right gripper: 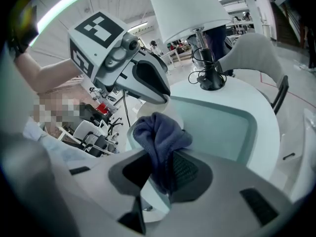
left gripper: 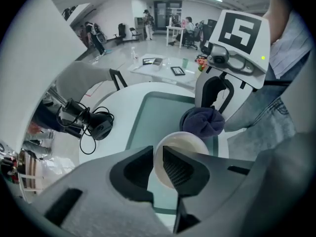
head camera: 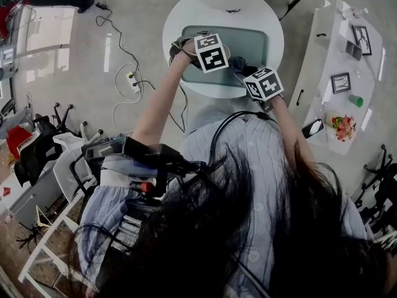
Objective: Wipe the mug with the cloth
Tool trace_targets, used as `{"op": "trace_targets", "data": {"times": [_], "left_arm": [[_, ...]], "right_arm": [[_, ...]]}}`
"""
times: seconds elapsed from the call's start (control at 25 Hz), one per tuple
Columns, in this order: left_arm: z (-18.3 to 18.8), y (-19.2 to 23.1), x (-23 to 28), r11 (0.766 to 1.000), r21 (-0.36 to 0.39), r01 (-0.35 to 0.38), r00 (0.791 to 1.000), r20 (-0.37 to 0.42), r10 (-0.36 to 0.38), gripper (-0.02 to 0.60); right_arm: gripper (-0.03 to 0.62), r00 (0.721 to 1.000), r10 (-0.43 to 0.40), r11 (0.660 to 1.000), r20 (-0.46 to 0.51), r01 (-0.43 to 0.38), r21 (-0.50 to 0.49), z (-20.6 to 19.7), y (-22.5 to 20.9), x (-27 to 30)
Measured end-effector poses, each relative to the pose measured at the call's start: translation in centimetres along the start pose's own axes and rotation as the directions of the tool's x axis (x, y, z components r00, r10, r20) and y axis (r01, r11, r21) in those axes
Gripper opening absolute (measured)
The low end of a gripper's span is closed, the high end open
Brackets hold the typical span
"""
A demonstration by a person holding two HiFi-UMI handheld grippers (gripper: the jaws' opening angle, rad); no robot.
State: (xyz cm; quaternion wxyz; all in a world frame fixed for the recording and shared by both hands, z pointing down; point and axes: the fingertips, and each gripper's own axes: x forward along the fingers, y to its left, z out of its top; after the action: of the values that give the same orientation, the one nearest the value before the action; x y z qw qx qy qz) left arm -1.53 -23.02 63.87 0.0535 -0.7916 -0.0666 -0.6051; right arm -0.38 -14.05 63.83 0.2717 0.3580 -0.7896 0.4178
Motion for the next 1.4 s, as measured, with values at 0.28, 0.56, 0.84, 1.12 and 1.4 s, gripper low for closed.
{"op": "trace_targets", "data": {"times": [0.28, 0.56, 0.84, 1.12, 1.4], "left_arm": [[-0.1, 0.3, 0.7, 1.0, -0.021, 0.006, 1.0, -0.006, -0.006, 0.057], [-0.9, 0.6, -0.2, 0.957, -0.287, 0.034, 0.998, 0.062, -0.017, 0.057], [-2.4, 2.1, -0.4, 0.839, -0.543, -0.015, 0.986, 0.133, 0.103, 0.057], [-5.0, 3.1, -1.0, 0.564, -0.823, -0.072, 0.96, 0.095, 0.262, 0.055], [-6.7, 2.8, -1.7, 0.276, -0.96, -0.045, 0.941, 0.052, 0.334, 0.055]], "right_arm": [[0.098, 1.0, -0.01, 1.0, 0.007, 0.01, 0.014, 0.0, -0.1, 0.1], [0.098, 1.0, -0.024, 1.0, 0.02, 0.024, 0.02, 0.5, -0.1, 0.0], [0.098, 0.999, -0.031, 1.0, 0.01, 0.031, 0.0, 1.3, -0.7, 0.4], [0.098, 1.0, -0.022, 0.999, -0.014, 0.022, -0.033, 1.8, -0.2, 1.3], [0.098, 0.999, -0.009, 0.998, -0.032, 0.007, -0.056, 1.9, 0.4, 2.2]]}}
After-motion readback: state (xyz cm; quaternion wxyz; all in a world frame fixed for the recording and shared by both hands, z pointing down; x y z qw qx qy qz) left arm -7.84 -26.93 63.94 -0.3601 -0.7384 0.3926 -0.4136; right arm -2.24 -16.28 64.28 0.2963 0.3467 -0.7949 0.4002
